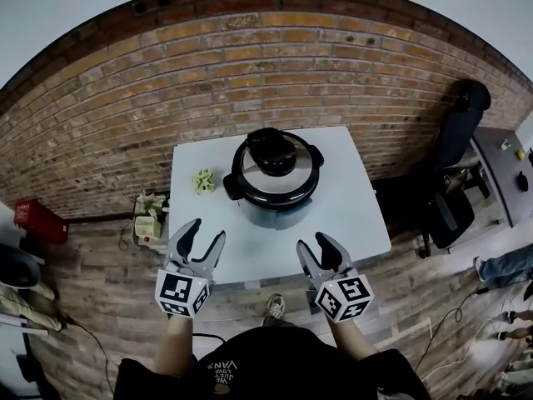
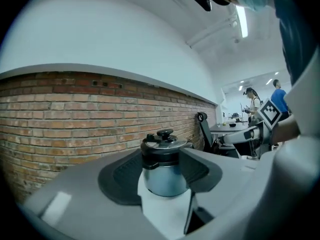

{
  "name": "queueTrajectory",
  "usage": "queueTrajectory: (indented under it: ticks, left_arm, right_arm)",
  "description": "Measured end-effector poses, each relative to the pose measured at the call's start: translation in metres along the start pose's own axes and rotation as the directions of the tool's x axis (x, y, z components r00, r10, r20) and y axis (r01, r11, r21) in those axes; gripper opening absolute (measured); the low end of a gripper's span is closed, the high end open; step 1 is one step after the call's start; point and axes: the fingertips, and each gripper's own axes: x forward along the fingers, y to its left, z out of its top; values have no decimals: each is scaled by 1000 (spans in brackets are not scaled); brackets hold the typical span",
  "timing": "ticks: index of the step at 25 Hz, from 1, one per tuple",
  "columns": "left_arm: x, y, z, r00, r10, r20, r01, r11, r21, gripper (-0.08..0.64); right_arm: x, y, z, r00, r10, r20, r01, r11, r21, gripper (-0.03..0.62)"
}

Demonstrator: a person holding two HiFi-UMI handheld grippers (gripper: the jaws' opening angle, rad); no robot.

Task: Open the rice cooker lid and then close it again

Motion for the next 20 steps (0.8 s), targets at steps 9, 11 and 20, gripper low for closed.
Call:
queueTrajectory:
  ticks: [9,11,20]
  left_arm:
    - [-68,-26,-34,999,36,-15,-36,998,-50,2]
    - [-79,-34,-41,999,30,-26,-31,998,-55,2]
    - [-117,-52,-65,996,46,-76,-52,996,-77,2]
  right_arm:
    - [-39,31,-27,1000,-1,-26,0,999,-52,6]
    - [-45,37,-33,999,10,-41,-12,998,-57,6]
    - [-66,53,-56,996,19,-91,-26,996,-80,6]
